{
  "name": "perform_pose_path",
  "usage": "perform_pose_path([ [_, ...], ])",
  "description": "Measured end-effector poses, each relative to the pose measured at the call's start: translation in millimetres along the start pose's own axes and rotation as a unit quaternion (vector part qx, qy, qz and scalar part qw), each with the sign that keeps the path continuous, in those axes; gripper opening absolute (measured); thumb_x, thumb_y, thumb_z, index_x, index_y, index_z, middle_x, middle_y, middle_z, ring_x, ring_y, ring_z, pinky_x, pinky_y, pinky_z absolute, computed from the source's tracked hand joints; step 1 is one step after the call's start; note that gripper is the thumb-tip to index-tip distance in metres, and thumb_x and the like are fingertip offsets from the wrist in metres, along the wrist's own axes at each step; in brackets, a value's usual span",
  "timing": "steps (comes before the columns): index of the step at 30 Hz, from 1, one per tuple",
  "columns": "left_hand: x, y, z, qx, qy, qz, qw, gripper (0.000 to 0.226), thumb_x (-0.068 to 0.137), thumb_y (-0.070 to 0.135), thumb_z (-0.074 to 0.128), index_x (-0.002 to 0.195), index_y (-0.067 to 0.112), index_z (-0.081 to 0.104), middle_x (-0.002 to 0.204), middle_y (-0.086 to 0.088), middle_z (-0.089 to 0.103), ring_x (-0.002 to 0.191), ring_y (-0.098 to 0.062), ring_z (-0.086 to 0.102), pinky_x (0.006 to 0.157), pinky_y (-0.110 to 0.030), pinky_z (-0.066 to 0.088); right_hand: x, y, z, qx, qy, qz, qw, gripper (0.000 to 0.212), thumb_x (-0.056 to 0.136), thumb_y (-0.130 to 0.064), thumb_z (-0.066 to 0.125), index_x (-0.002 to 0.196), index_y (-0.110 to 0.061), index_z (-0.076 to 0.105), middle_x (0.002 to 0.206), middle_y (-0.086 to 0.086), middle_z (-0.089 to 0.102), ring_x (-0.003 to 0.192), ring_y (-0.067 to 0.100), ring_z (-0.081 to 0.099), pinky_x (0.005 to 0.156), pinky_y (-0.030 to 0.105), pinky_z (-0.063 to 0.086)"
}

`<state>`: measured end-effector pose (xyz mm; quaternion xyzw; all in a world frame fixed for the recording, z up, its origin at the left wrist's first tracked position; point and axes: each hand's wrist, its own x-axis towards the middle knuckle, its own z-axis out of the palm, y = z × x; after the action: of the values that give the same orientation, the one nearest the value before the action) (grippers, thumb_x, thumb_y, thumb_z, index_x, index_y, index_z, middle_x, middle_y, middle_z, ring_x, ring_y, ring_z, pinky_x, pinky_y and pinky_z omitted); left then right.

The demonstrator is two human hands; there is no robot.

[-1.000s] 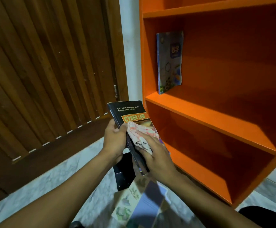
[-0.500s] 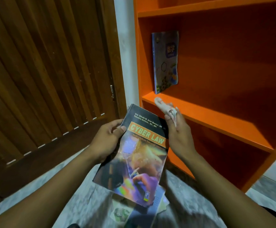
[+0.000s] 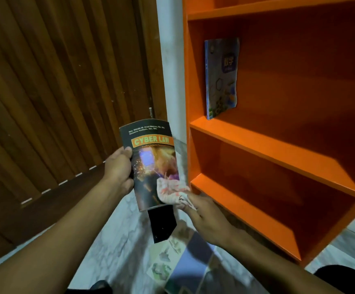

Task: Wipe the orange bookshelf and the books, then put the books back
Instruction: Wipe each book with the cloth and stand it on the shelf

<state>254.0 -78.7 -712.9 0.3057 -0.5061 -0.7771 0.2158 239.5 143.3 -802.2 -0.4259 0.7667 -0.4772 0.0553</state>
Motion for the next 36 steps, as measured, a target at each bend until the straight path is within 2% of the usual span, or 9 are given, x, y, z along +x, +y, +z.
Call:
perform_pose_path([
  [3,7,3,-12,0.037,0.023,0.041,0.998,0.021,0.104,0.024,0.047,0.111,0.019,0.066,0.108,-0.013,0.074,0.094,-0.027,0.074,0.086,-0.049,0.059,-2,-7,-1,0.029,-0.057,-0.024,0.998,0.028,0.106,-0.016,0.048,0.129,-0.024,0.063,0.140,-0.013,0.059,0.133,0.001,0.050,0.110,0.023,0.040],
  [6,1,4,-20,0.116,0.005,0.096,0.989,0.024,0.105,0.027,0.046,0.122,0.022,0.062,0.104,-0.009,0.075,0.087,-0.022,0.075,0.073,-0.042,0.061,4,1,-6,0.009,-0.076,0.030,0.997,0.033,0.104,-0.043,0.047,0.125,-0.022,0.062,0.126,-0.014,0.064,0.121,0.006,0.060,0.101,0.034,0.049],
  [10,-14,2,-20,0.224,-0.066,0.115,0.965,0.026,0.104,0.027,0.047,0.126,0.024,0.061,0.101,-0.005,0.074,0.081,-0.017,0.075,0.070,-0.039,0.060,16,8,-27,0.081,0.060,0.121,0.987,0.053,0.090,-0.066,0.046,0.104,-0.018,0.064,0.094,0.003,0.071,0.090,0.029,0.069,0.081,0.057,0.055],
  [13,-31,-2,-16,0.267,-0.132,0.096,0.950,0.029,0.104,0.026,0.048,0.130,0.026,0.061,0.104,-0.005,0.074,0.090,-0.021,0.074,0.083,-0.045,0.060,26,-1,-41,0.165,0.183,0.125,0.961,0.032,0.100,-0.050,0.045,0.113,-0.031,0.067,0.111,-0.001,0.074,0.105,0.019,0.070,0.093,0.054,0.054],
  [16,-48,-12,-5,0.292,-0.179,0.074,0.936,0.030,0.104,0.023,0.048,0.131,0.027,0.060,0.105,-0.004,0.074,0.088,-0.018,0.074,0.074,-0.033,0.058,33,-14,-45,0.143,0.264,0.074,0.951,0.029,0.107,-0.035,0.041,0.129,-0.038,0.060,0.132,-0.021,0.062,0.126,-0.004,0.054,0.110,0.026,0.042],
  [18,-57,-23,7,0.271,-0.203,0.052,0.939,0.030,0.104,0.019,0.048,0.129,0.025,0.061,0.103,-0.006,0.075,0.082,-0.016,0.075,0.065,-0.026,0.057,38,-16,-40,0.094,0.284,0.081,0.951,0.038,0.107,-0.040,0.039,0.141,-0.030,0.053,0.144,-0.016,0.053,0.136,0.000,0.045,0.116,0.032,0.037],
  [24,-64,-41,35,0.126,-0.195,-0.029,0.972,0.030,0.104,0.011,0.046,0.124,0.016,0.068,0.106,-0.010,0.076,0.097,-0.027,0.074,0.078,-0.036,0.061,34,-25,-4,0.004,0.200,0.044,0.979,0.044,0.106,-0.036,0.039,0.146,-0.045,0.024,0.151,-0.035,0.014,0.149,-0.007,0.006,0.125,0.035,0.013],
  [29,-46,-27,34,0.017,-0.109,-0.076,0.991,0.027,0.104,0.015,0.047,0.122,0.018,0.067,0.106,-0.016,0.075,0.097,-0.035,0.073,0.087,-0.051,0.058,20,-16,16,-0.034,0.119,0.009,0.992,0.047,0.104,-0.032,0.042,0.146,-0.051,0.029,0.153,-0.040,0.014,0.148,-0.011,0.008,0.124,0.033,0.013],
  [36,-15,-3,9,-0.061,-0.001,-0.050,0.997,0.026,0.103,0.026,0.049,0.123,0.021,0.066,0.109,-0.013,0.075,0.096,-0.034,0.074,0.087,-0.065,0.053,2,-16,25,-0.036,-0.035,-0.040,0.998,0.041,0.104,-0.032,0.045,0.146,-0.029,0.048,0.154,-0.018,0.036,0.145,-0.010,0.019,0.118,0.016,0.015],
])
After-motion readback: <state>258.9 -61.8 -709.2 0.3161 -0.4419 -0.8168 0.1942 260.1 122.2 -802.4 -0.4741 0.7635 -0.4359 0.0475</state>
